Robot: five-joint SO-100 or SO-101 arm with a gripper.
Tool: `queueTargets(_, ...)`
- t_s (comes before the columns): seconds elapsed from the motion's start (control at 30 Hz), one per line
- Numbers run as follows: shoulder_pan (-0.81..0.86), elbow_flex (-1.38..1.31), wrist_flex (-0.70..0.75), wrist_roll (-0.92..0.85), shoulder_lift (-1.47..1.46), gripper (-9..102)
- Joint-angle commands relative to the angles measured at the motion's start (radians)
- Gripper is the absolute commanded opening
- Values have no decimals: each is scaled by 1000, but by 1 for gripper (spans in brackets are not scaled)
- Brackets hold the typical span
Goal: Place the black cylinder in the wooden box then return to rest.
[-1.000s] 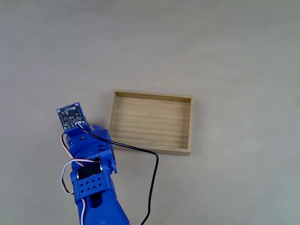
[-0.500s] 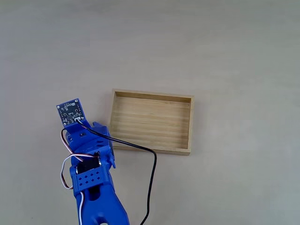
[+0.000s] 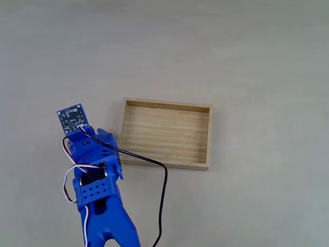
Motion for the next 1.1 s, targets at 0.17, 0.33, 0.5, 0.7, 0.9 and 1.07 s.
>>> queueTargets(0.17,-5,-129,-31,8,0,30)
queueTargets(0.33,-5,-143,-31,11,11,29)
queueTargets(0.5,-6,-147,-31,12,14,27)
queueTargets(0.7,-2,-152,-31,17,25,24)
queueTargets(0.9,-8,-149,-31,17,32,23)
queueTargets(1.07,-14,-141,-29,15,34,22)
